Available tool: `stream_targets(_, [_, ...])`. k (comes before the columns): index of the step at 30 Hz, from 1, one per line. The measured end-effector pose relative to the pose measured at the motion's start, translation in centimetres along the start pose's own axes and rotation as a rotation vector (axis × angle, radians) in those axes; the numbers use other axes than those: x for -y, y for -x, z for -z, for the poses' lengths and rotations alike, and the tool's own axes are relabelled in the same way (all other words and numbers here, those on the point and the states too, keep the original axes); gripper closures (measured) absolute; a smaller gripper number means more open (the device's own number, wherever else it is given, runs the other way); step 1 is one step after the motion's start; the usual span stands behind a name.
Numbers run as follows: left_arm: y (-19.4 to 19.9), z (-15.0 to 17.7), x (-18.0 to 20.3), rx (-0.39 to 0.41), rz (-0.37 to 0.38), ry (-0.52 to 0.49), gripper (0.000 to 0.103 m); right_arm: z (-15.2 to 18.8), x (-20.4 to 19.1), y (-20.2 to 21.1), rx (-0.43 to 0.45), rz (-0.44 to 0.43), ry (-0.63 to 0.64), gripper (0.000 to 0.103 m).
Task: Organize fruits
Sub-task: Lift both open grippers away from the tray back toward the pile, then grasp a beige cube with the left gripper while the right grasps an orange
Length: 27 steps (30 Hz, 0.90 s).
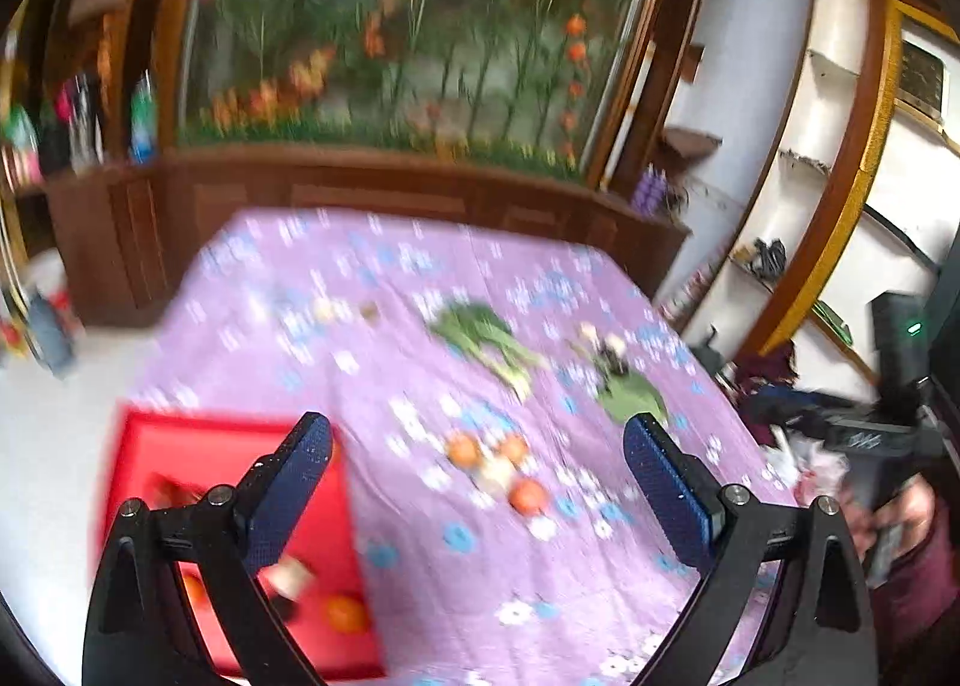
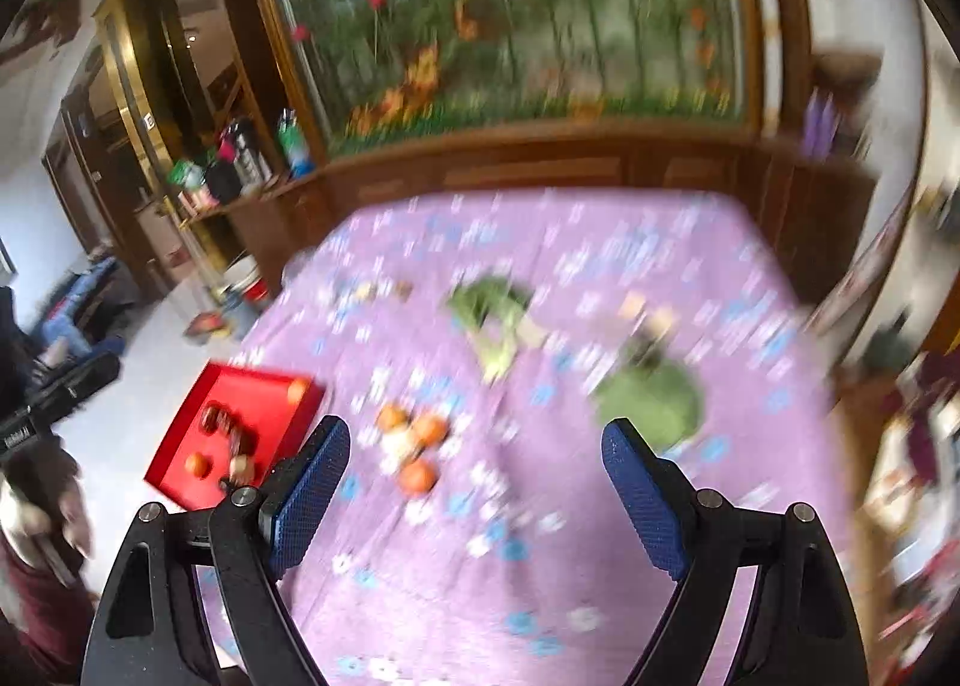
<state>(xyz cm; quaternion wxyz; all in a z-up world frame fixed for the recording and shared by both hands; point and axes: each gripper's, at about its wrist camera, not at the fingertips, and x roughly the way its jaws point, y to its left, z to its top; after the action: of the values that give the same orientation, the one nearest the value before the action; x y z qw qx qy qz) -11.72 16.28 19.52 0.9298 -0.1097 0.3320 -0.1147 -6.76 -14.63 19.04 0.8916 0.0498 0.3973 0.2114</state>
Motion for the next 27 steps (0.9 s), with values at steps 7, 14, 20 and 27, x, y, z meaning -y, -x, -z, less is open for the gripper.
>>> stream_targets(7, [-7.2,4.1,-1.5,-0.139,-0.020,0.106,0.006,3.8,1.5,-10.4,-0.116,-0.079,-0.076,0.014])
stream_targets(14, [-11.6,6.2,-2.5,-0.200,0.014,0.270,0.006,6.1,-1.1,-16.1,-0.153,-0.108,0.066,0.033])
stream_targets(20, [-13.8,7.6,-3.6,-0.226,0.009,0.393,0.006,6.9,-1.6,-19.3,-0.179,-0.149,0.095,0.036])
stream_targets(27, [-15.3,7.6,-3.0,-0.202,0.004,0.419,0.006,6.9,-0.1,-19.4,-0.154,-0.234,0.038,0.036])
